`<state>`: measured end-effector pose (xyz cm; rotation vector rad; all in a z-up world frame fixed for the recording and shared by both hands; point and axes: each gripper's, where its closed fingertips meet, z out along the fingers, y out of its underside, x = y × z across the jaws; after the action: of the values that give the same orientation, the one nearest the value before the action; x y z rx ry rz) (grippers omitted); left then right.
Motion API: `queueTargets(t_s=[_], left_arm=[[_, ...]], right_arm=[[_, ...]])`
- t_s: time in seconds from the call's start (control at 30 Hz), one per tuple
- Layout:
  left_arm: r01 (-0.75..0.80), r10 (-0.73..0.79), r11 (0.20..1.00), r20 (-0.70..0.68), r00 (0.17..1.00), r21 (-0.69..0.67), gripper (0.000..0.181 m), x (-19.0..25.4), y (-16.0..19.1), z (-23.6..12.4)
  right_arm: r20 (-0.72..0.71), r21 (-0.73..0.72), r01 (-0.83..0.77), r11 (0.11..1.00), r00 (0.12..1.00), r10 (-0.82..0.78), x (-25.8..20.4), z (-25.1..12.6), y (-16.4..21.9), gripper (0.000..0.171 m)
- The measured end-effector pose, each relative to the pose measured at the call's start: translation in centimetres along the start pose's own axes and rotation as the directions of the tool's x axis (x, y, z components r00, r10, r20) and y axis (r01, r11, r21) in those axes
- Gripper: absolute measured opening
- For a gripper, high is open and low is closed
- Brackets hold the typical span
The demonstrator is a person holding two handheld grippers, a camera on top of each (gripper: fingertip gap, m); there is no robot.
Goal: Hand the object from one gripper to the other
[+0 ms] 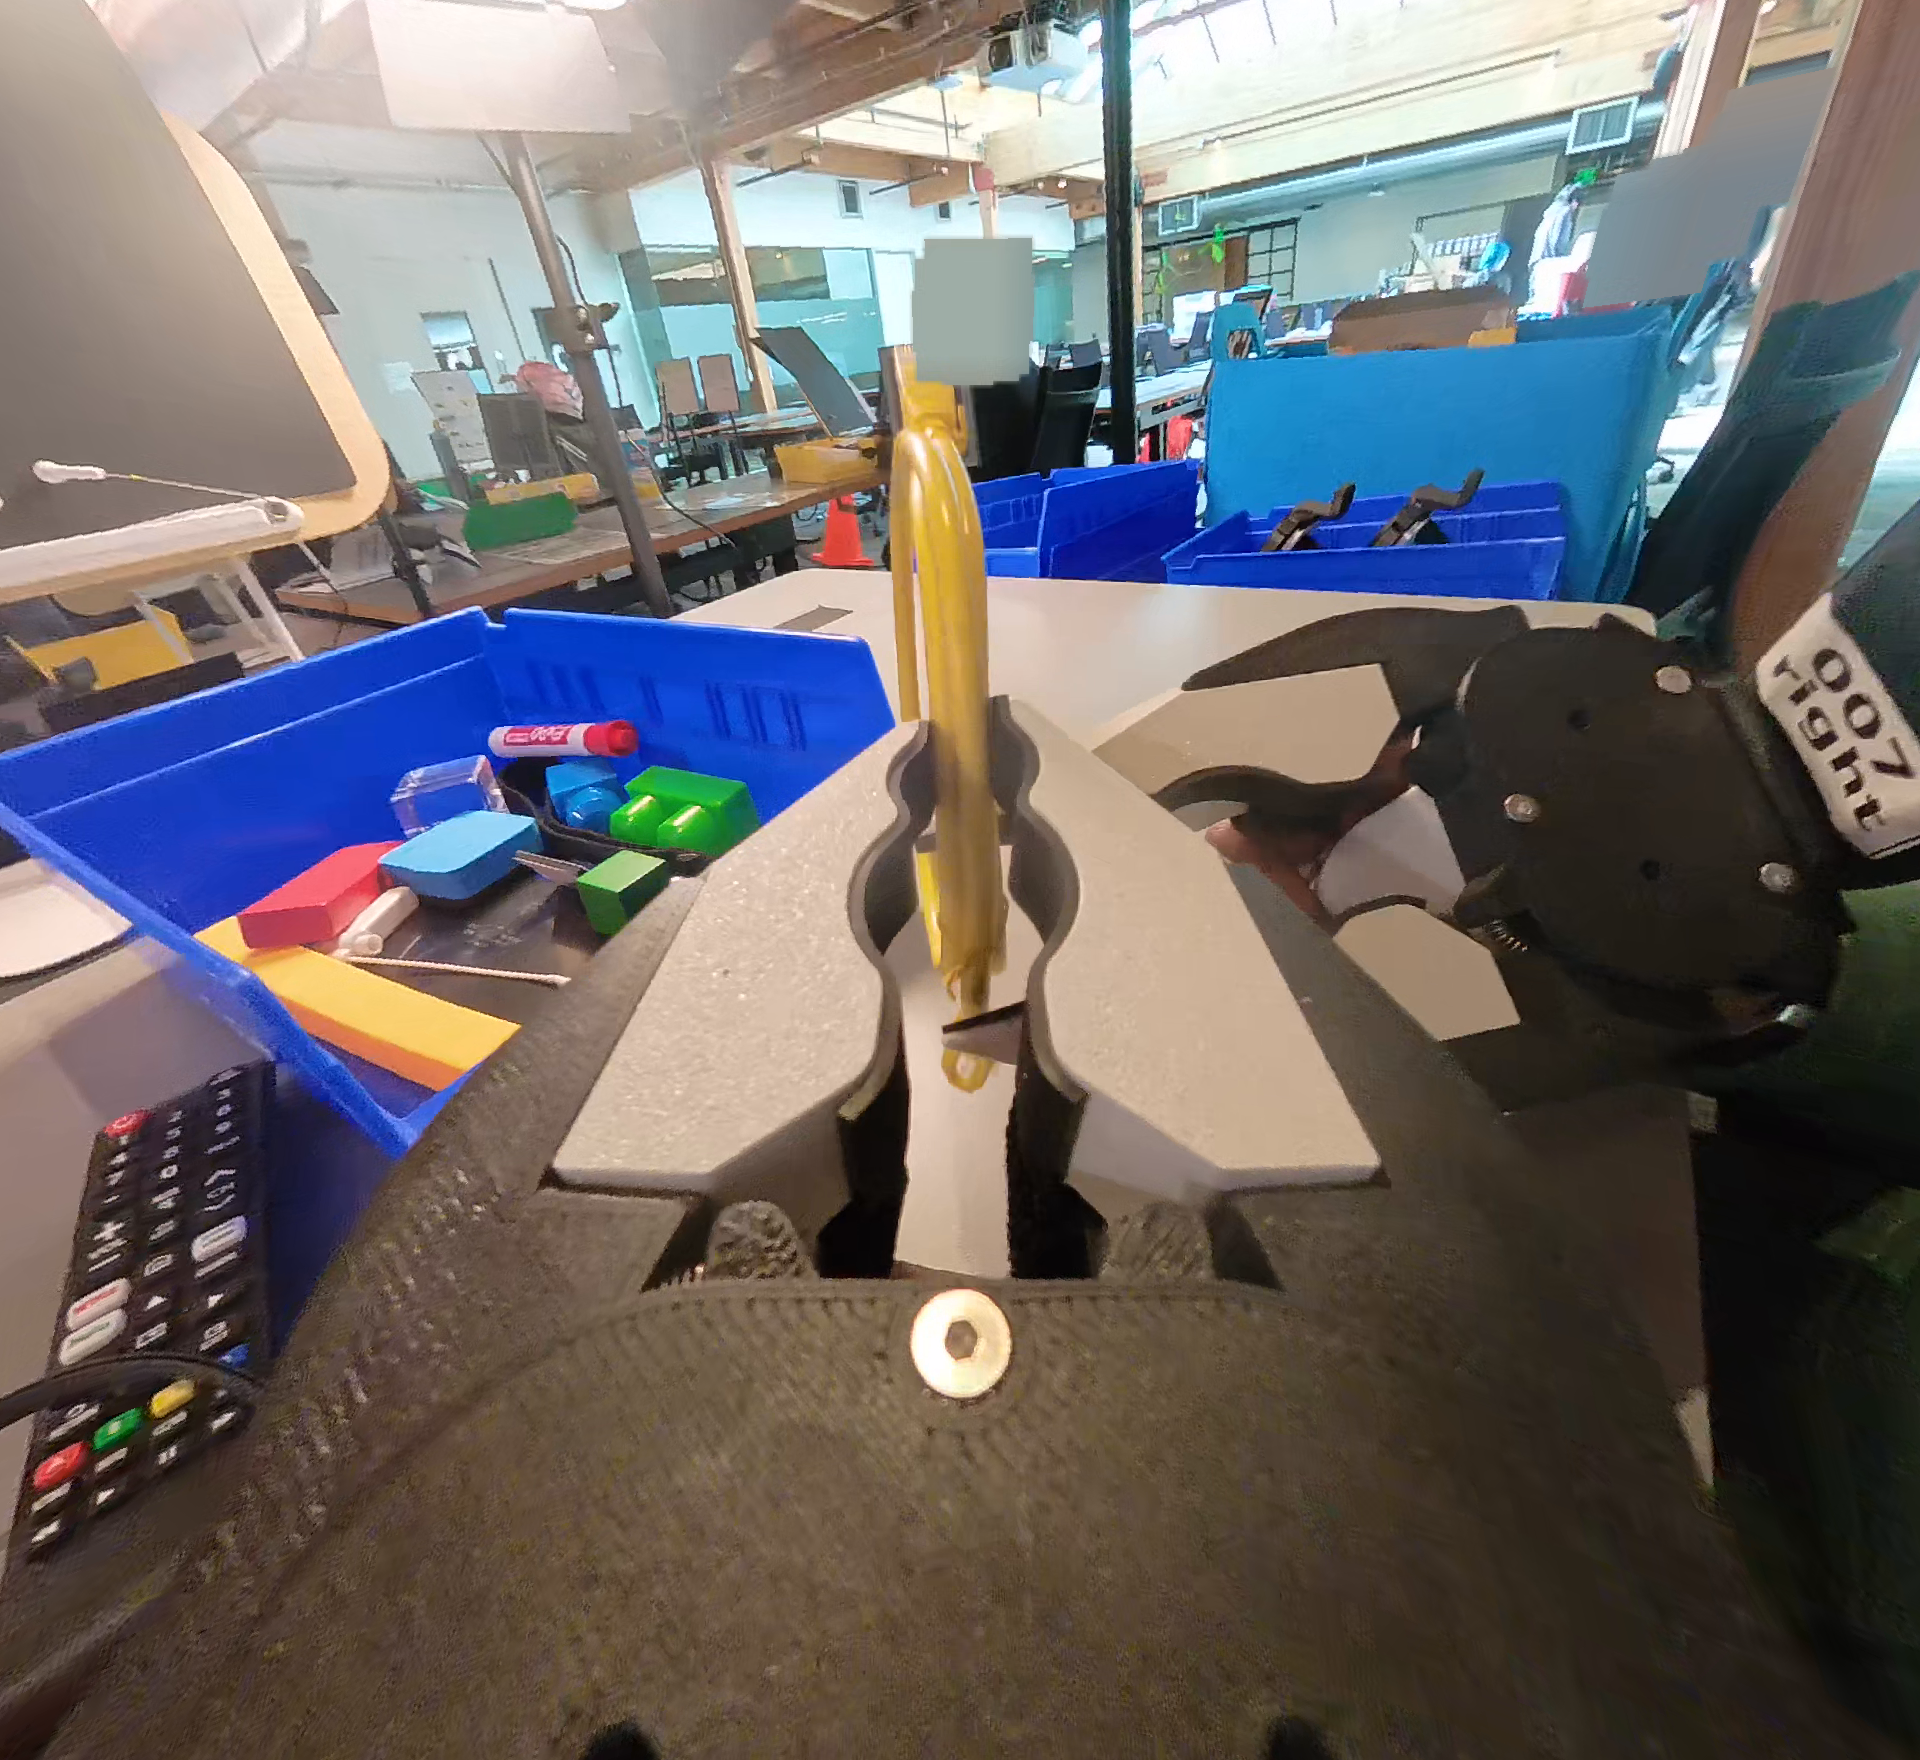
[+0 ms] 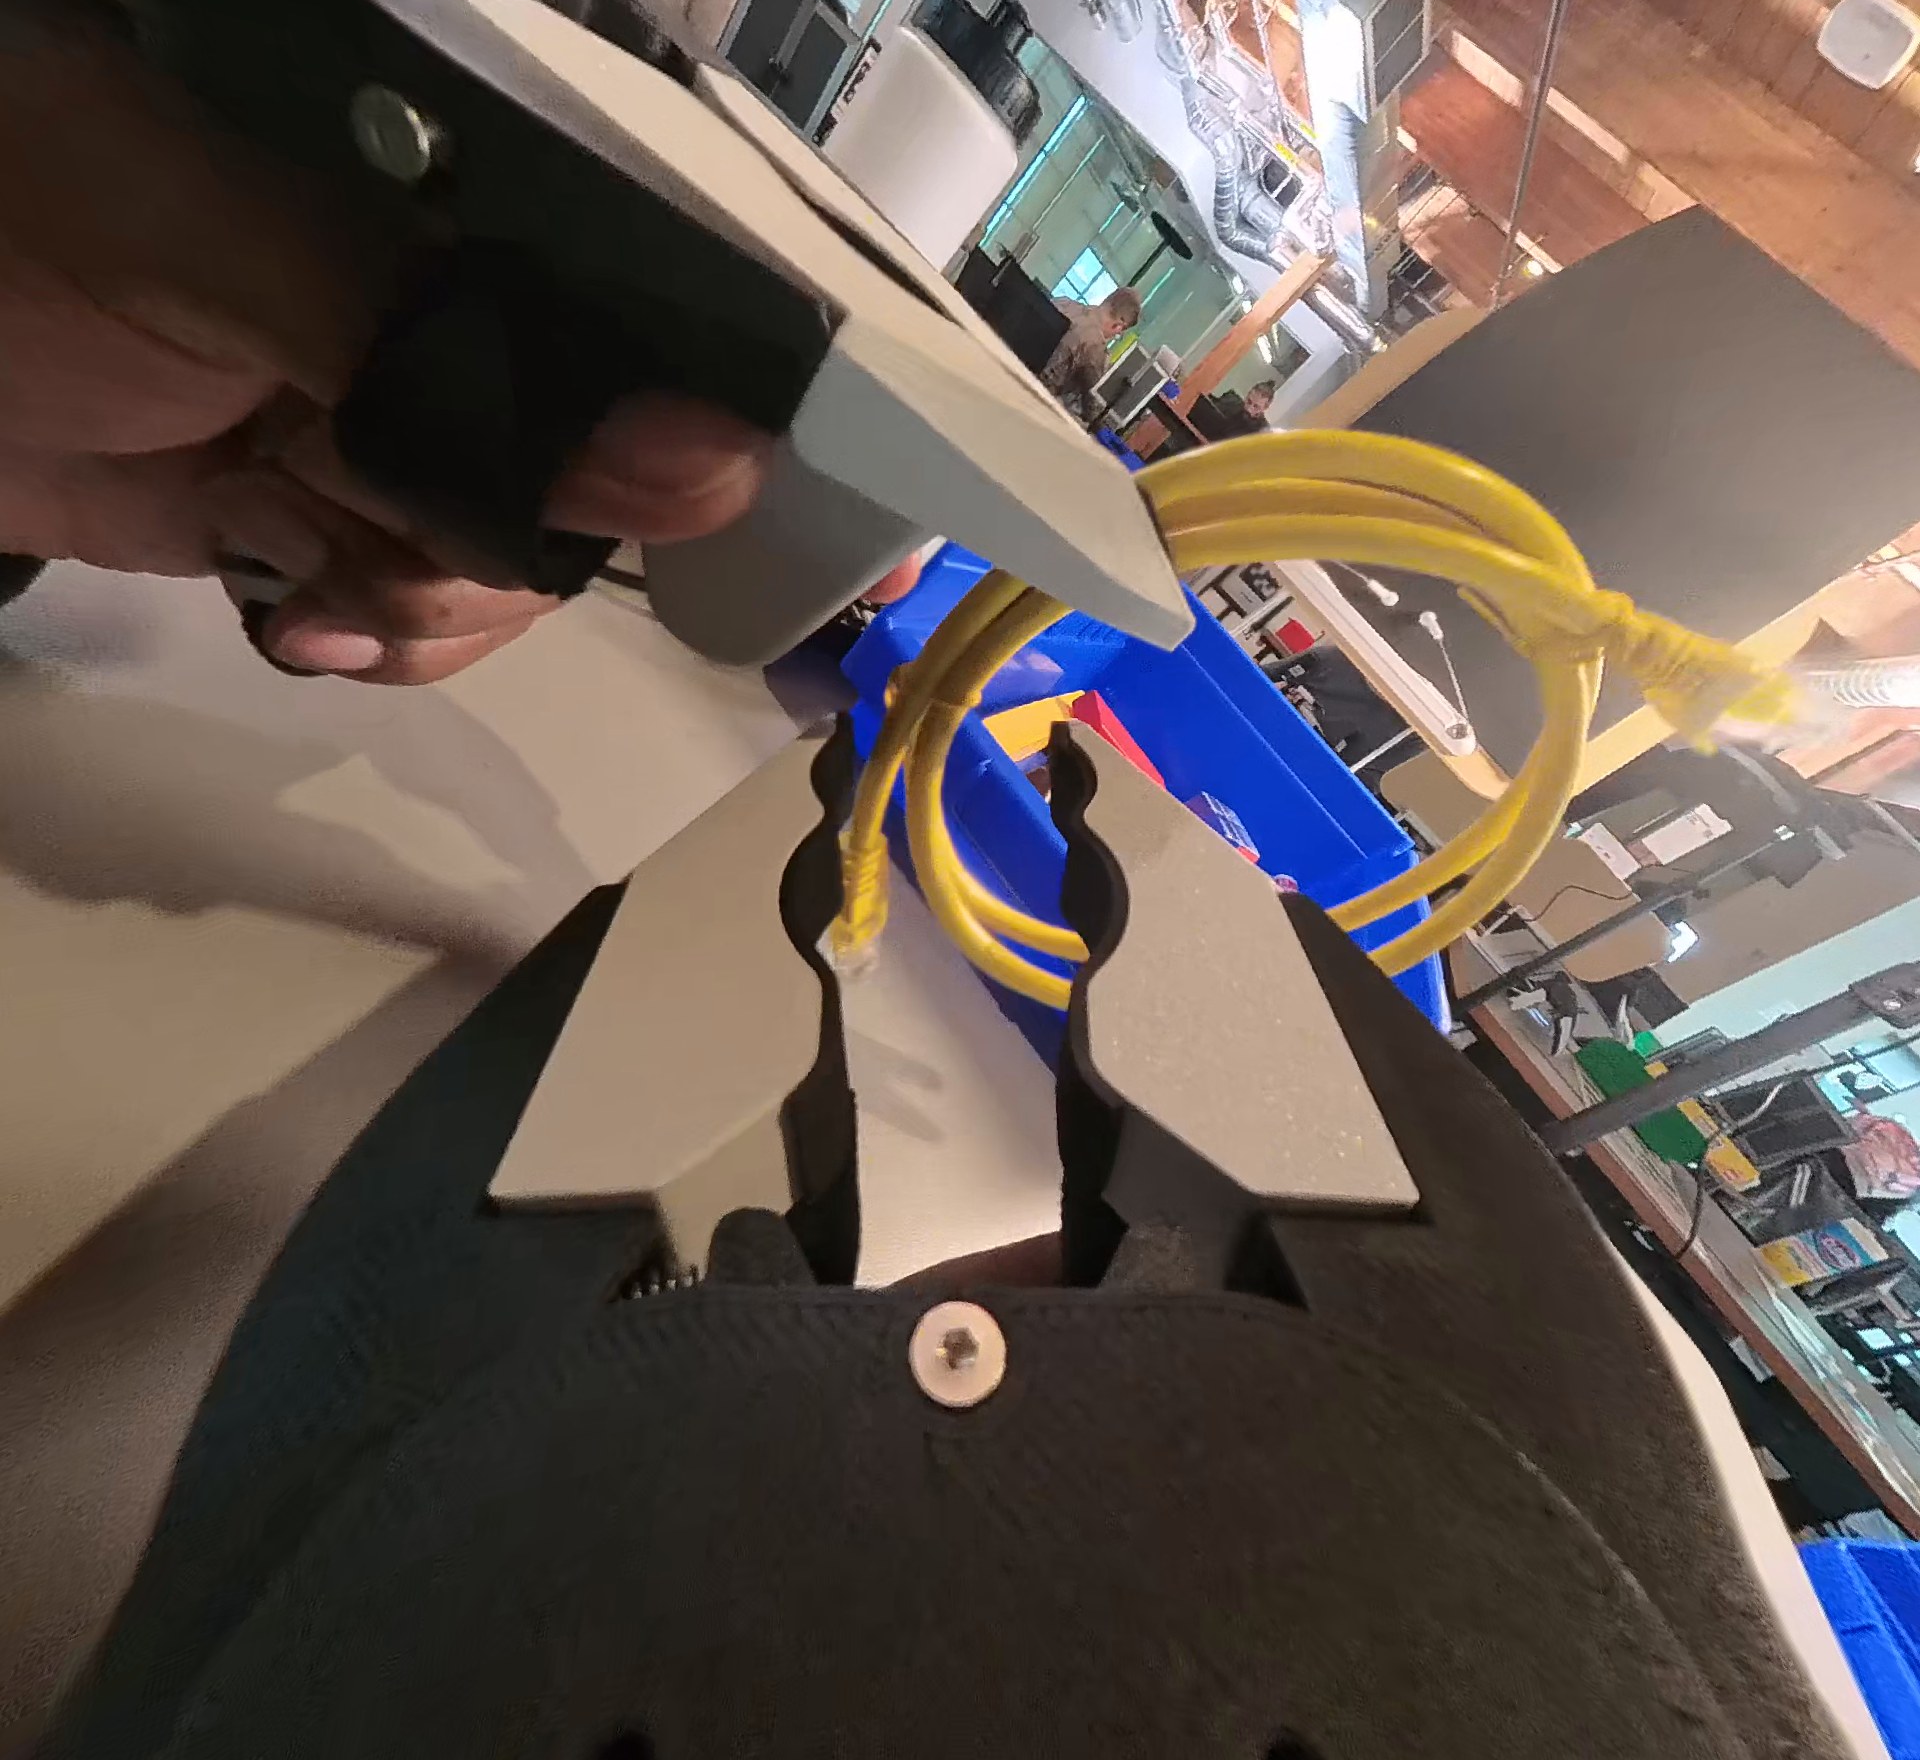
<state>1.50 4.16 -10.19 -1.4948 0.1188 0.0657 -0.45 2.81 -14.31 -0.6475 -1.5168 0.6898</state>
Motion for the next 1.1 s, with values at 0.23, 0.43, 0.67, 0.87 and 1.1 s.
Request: queueTargets(t_s=[0.23,0.43,0.67,0.87,1.1], left_arm=[[0.032,-0.030,0.999,-0.068,0.997,0.026,0.011,1.0,-0.4,0.0],[0.034,-0.030,0.998,-0.075,0.997,0.055,0.018,1.2,-0.8,-0.1],[-0.032,0.030,0.999,-0.051,0.998,-0.039,0.018,1.3,0.8,0.5],[-0.003,0.003,0.997,-0.004,1.000,-0.082,0.012,0.1,1.5,0.4],[0.020,-0.019,0.999,0.021,1.000,-0.044,0.011,-0.5,0.8,0.2]], right_arm=[[-0.007,-0.013,0.009,1.000,1.000,-0.009,0.0,0.1,0.3,0.013],[-0.011,0.037,-0.120,0.992,0.993,0.120,1.2,-0.4,-0.4,0.012],[-0.008,0.050,-0.179,0.983,0.984,0.180,1.7,-0.6,-0.5,0.012],[-0.031,0.024,-0.064,0.998,0.997,0.064,1.1,-0.3,-0.2,0.020],[-0.010,0.013,-0.050,0.999,0.999,0.050,0.5,-0.2,-0.1,0.030]])
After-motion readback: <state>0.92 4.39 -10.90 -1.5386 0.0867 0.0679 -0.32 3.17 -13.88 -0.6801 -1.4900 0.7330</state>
